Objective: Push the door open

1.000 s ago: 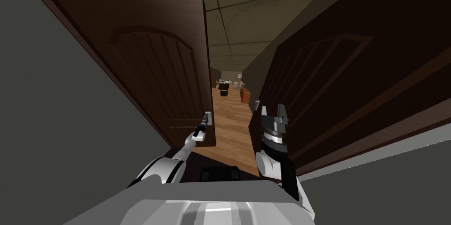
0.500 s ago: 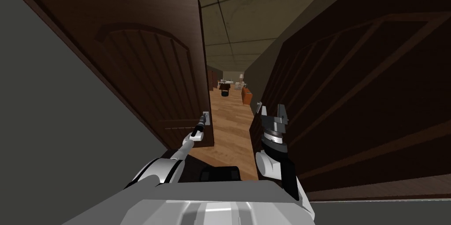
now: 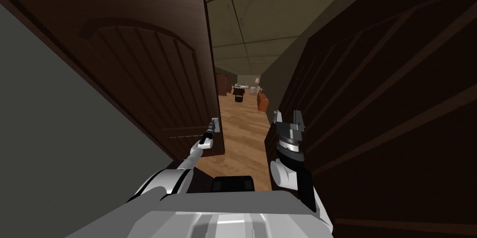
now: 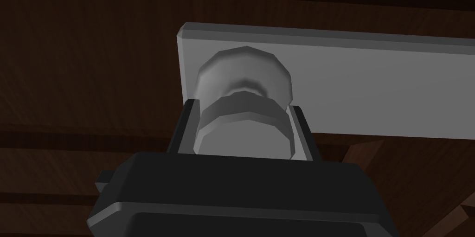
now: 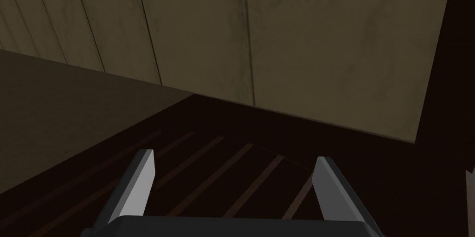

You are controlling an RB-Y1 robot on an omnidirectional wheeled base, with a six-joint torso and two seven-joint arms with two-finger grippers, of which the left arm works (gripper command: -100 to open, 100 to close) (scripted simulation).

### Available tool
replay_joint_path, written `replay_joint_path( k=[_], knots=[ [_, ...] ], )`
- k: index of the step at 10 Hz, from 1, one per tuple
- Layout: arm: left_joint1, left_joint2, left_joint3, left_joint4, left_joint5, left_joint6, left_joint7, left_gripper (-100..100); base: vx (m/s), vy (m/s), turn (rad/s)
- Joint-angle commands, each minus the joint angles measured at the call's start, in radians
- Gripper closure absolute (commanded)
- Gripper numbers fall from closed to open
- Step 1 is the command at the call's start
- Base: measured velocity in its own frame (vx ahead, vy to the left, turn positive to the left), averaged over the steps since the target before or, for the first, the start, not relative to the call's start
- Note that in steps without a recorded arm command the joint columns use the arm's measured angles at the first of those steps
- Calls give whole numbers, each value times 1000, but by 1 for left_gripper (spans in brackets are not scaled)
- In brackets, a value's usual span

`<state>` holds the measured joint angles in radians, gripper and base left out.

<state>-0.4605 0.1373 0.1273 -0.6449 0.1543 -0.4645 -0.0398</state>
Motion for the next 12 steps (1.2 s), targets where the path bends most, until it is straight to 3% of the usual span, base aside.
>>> replay_joint_path(
  k=[1, 7, 12],
  knots=[
    [-1, 13, 22, 7, 7, -10, -3, 100, 161, -133, 80],
    [2, 27, 59, 11, 20, -10, -14, 100, 153, -102, 55],
    [3, 27, 80, 10, 10, -7, -16, 100, 155, -34, 71]
  ],
)
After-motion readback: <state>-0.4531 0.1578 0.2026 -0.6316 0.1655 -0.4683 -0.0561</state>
